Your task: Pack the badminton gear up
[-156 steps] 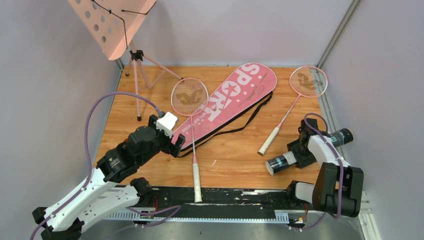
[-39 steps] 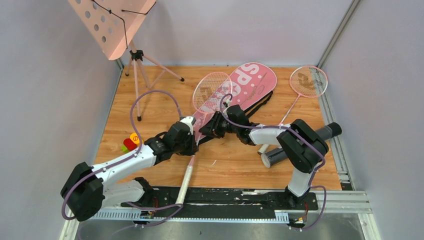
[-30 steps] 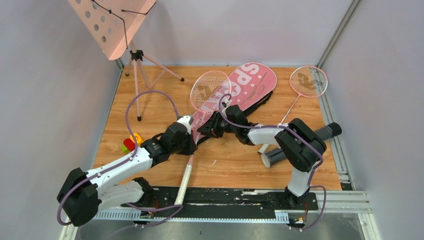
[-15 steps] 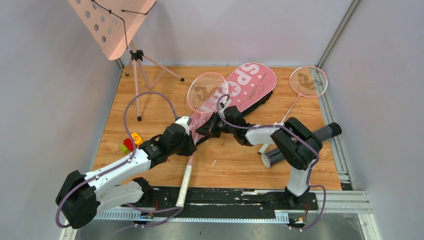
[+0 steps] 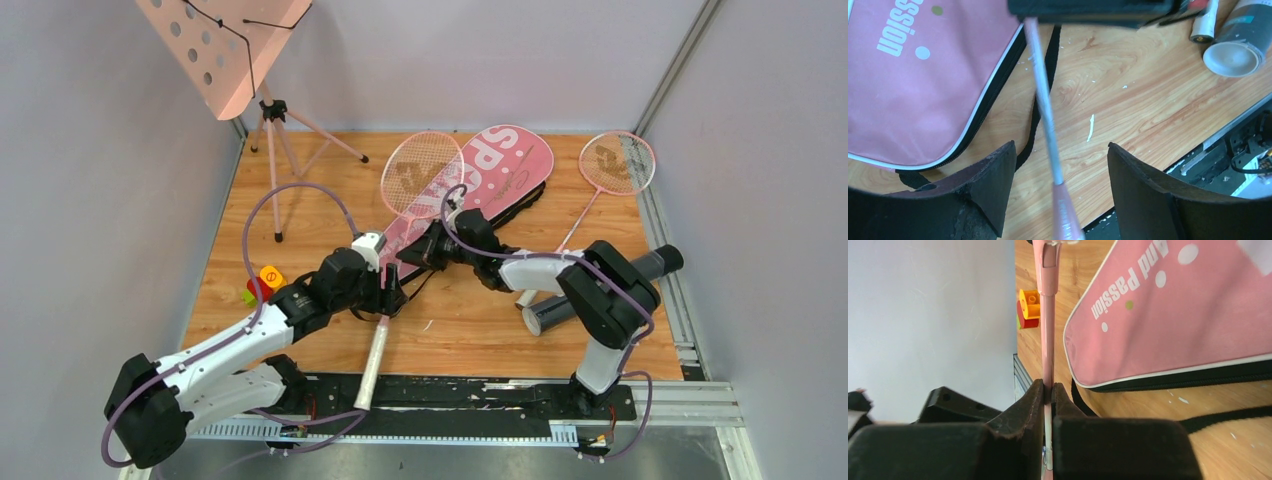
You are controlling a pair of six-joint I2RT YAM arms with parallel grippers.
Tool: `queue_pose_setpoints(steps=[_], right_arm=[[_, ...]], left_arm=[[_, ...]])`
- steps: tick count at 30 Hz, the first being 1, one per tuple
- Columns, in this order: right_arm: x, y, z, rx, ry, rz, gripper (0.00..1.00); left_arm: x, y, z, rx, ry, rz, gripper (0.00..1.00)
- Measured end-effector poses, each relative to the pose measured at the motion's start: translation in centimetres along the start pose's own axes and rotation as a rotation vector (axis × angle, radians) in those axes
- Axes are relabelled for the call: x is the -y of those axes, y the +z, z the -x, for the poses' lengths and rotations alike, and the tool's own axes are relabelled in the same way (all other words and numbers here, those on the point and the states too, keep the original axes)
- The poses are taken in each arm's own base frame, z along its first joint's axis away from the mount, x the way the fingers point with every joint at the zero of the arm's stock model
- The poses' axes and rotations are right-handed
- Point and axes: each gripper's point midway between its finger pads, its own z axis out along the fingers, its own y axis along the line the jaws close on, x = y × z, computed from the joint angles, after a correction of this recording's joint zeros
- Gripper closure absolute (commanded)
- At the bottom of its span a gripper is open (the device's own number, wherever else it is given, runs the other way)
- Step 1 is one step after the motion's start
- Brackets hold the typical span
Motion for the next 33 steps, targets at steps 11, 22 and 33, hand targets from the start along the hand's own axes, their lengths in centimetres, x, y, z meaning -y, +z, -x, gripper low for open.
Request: queue_pose_setpoints(steps=[11,22,33], right_arm=[[0.1,-9.7,6.8,0.22,-0.044,-0.023,1.0],[2.4,-18.3,7.0,0.3,-0.133,-0.135,1.0],[3.9,-21.9,5.5,0.333,-0.135,-0.163,1.0]], left_arm=[[2.4,0.1,2.5,-0.021,0.181,-0.078,0.28],[3.4,4.7,8.4,-0.08,0.441,0.001,0.31],[-1.0,11.4,7.4,-0.281,0.65,0.131,0.37]])
